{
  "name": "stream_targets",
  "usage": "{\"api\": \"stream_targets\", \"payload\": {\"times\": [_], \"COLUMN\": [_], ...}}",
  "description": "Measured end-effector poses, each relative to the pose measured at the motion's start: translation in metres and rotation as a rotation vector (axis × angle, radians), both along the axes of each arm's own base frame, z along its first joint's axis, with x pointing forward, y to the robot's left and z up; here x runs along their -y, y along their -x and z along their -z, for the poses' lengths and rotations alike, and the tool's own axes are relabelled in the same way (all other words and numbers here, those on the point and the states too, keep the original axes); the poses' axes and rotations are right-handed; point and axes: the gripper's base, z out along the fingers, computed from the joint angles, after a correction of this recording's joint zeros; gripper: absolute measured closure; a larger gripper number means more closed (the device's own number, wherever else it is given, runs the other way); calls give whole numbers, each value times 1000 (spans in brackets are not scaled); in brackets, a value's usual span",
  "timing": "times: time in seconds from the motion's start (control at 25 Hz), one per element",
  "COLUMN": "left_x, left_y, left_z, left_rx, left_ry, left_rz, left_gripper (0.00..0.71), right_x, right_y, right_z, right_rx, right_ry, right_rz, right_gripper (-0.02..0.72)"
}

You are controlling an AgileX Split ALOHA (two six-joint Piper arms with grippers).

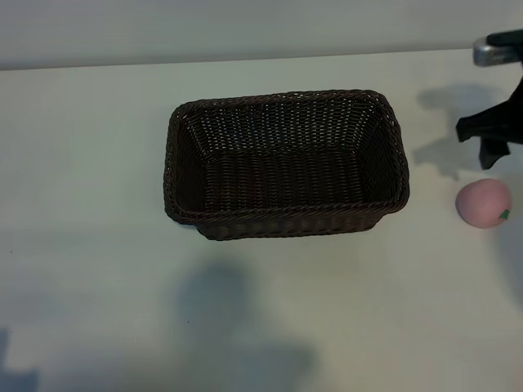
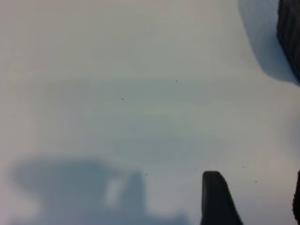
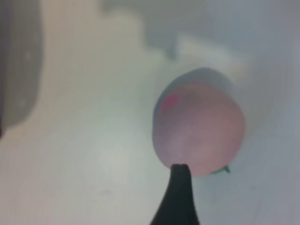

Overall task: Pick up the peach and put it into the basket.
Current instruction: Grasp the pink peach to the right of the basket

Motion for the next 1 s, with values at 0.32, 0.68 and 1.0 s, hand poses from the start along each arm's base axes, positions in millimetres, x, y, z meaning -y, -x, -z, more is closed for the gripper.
{"api": "stream_targets", "payload": {"times": [0.32,0.68,1.0], "left_x": [0,0,0], "left_y": [0,0,0], "left_z": [0,0,0], "left_rx": [0,0,0], "left_ry": [0,-1,-5], "left_rz": [-4,-3,0], "left_gripper": [304,305,305], "right_x": [0,-1,3], "right_y": [-15,-18,-15], "right_z": [42,60,62], "right_rx": [-55,-96,-130], "right_ry": [-5,-9,26], "right_rz": [-2,1,4], "right_gripper": [108,196,651]}}
